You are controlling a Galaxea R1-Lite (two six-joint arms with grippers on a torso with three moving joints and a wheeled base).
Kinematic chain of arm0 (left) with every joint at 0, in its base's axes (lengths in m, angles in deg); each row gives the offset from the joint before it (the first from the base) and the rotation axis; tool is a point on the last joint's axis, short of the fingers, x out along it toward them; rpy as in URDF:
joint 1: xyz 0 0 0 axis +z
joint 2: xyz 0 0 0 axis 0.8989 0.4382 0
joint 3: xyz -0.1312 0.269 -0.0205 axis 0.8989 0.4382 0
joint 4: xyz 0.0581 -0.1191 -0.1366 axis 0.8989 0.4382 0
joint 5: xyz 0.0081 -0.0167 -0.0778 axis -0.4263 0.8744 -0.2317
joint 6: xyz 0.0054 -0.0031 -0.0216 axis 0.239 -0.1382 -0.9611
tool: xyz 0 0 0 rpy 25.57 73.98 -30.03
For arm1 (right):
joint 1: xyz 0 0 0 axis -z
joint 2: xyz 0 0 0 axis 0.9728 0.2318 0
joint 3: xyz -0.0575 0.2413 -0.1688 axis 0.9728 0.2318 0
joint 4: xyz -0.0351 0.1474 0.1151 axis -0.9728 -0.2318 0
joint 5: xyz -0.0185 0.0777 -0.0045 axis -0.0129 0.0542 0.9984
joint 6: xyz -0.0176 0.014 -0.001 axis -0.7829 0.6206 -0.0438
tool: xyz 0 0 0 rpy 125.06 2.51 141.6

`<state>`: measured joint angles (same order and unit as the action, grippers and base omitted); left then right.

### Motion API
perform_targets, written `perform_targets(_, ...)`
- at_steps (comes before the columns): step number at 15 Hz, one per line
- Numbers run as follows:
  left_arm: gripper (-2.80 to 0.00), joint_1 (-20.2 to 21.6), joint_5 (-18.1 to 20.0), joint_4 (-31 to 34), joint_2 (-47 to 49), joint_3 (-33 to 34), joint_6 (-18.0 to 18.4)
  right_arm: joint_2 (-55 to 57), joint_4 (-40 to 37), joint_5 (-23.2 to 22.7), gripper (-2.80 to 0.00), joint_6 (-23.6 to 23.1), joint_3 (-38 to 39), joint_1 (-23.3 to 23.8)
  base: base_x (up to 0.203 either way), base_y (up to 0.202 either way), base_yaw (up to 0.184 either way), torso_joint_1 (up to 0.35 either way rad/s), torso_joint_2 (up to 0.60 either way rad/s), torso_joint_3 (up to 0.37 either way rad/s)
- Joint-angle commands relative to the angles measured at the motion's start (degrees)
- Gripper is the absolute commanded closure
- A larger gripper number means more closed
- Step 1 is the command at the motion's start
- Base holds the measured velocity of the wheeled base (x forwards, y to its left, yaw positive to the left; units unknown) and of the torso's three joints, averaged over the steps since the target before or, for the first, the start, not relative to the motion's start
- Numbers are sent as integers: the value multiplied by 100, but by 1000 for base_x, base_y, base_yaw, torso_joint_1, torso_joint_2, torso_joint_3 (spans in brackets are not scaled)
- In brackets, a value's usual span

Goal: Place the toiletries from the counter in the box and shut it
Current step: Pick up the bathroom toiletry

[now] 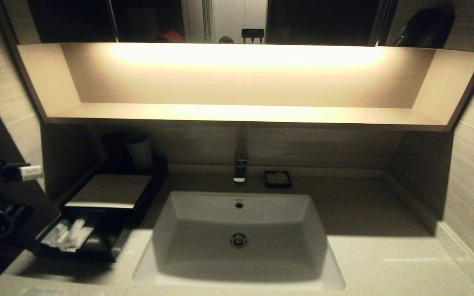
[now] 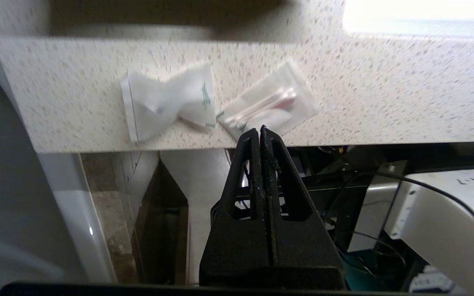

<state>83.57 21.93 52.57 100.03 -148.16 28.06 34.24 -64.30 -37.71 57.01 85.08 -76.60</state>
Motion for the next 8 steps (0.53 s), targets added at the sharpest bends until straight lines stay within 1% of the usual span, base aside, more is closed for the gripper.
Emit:
perform_targets(1, 0, 51, -3, -185, -419, 546, 11, 0, 0, 0, 0, -1, 1, 0, 0, 0, 0, 0, 0, 0)
perform_targets(5, 0, 54, 11, -249, -699, 963, 5, 0, 0, 0, 0, -1, 1, 0, 0, 0, 0, 0, 0, 0)
perform_targets(8, 0, -8, 2, -368, -830, 1545, 13, 0, 0, 0, 0, -1, 1, 0, 0, 0, 0, 0, 0, 0)
